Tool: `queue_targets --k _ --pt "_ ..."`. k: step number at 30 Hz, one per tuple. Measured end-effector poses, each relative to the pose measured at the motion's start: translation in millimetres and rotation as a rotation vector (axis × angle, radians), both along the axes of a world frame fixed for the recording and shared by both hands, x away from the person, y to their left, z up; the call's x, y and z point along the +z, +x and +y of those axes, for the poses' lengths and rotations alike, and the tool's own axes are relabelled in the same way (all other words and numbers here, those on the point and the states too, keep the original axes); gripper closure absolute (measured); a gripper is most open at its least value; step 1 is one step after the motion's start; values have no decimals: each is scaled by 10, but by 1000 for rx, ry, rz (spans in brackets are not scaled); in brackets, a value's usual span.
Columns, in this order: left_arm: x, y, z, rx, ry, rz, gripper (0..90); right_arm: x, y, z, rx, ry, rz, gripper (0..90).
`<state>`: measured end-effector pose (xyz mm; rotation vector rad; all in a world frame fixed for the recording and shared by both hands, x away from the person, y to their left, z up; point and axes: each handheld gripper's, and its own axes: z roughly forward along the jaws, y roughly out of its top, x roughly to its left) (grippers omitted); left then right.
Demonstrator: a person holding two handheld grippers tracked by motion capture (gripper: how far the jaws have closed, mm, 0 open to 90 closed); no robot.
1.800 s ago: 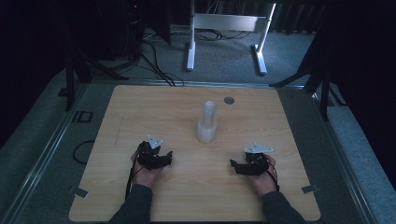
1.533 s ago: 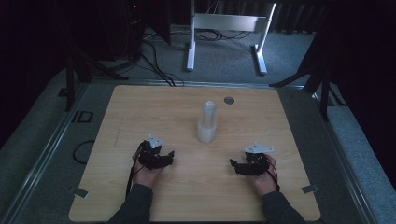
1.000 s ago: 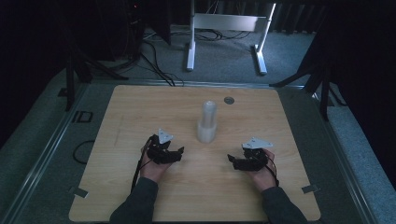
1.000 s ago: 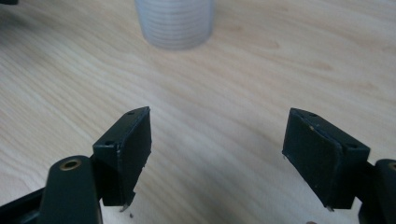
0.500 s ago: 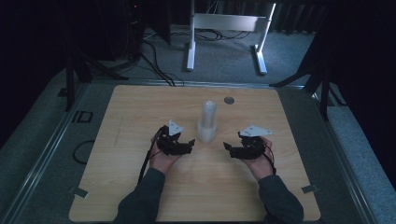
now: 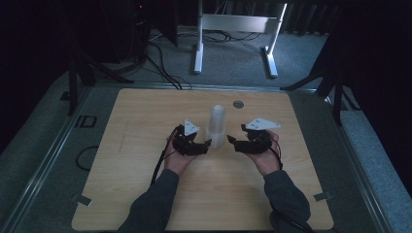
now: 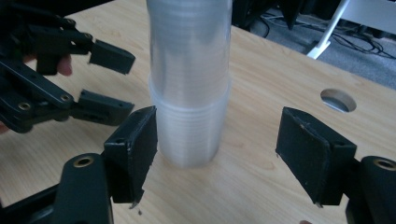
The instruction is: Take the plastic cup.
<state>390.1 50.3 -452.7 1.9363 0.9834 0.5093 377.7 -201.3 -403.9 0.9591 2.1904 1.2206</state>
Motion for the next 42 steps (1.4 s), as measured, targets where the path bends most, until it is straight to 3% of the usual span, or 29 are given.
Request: queue_targets --k 1,8,24,42 --pt "5 33 -11 -4 -15 5 231 23 14 9 6 2 -7 309" --pt "20 67 -79 -26 -4 -12 234 107 74 53 13 10 -22 313" --pt "25 151 -209 -64 -19 -23 233 183 192 135 25 38 -17 297" --pt "-28 197 -254 -71 -26 -34 234 280 343 319 61 69 -16 285"
